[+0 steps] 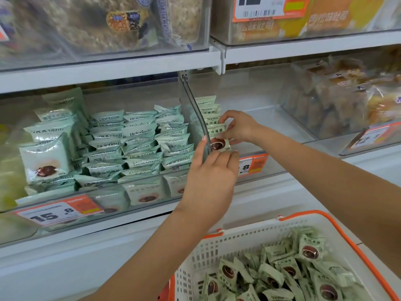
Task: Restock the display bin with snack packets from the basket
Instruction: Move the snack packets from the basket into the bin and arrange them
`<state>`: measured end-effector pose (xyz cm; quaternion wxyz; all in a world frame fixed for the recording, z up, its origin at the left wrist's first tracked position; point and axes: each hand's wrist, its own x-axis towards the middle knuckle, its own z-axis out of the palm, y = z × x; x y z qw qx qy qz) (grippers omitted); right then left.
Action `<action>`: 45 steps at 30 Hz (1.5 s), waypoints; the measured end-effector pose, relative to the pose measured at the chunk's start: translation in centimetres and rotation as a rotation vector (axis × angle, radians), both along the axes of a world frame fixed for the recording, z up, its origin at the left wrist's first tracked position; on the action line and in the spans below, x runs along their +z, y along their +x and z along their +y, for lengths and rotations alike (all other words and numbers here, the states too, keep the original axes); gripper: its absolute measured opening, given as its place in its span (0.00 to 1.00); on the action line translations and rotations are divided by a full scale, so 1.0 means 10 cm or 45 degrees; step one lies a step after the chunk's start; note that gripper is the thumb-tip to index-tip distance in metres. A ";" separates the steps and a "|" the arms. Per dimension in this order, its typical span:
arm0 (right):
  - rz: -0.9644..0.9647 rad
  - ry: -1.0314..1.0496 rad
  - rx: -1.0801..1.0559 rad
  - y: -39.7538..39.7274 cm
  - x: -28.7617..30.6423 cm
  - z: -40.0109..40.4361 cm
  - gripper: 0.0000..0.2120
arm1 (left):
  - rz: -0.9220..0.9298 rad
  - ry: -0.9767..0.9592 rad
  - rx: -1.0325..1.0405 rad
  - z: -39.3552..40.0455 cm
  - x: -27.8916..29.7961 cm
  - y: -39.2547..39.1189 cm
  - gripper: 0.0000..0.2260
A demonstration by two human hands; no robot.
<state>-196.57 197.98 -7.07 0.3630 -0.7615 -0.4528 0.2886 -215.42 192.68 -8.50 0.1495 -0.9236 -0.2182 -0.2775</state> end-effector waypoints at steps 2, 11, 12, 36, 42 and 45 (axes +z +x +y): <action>-0.079 -0.138 0.119 -0.03 0.01 -0.05 0.25 | -0.003 -0.006 0.012 -0.01 0.00 0.01 0.23; -0.315 0.028 0.127 -0.05 -0.02 0.07 0.26 | 0.004 -0.008 0.048 -0.04 0.00 0.04 0.23; -0.209 0.026 0.120 -0.04 -0.03 0.05 0.24 | 0.002 -0.011 0.049 -0.04 0.00 0.04 0.23; 0.028 -0.204 -0.087 0.00 0.00 0.02 0.41 | 0.073 -0.072 0.033 -0.03 0.00 0.01 0.24; -0.030 0.533 -0.492 -0.01 0.27 -0.42 0.25 | 0.072 -0.048 -0.033 -0.21 -0.01 0.06 0.30; -0.183 1.007 -0.693 -0.15 0.25 -1.11 0.13 | 0.181 -0.001 -0.249 -0.49 -0.12 0.17 0.29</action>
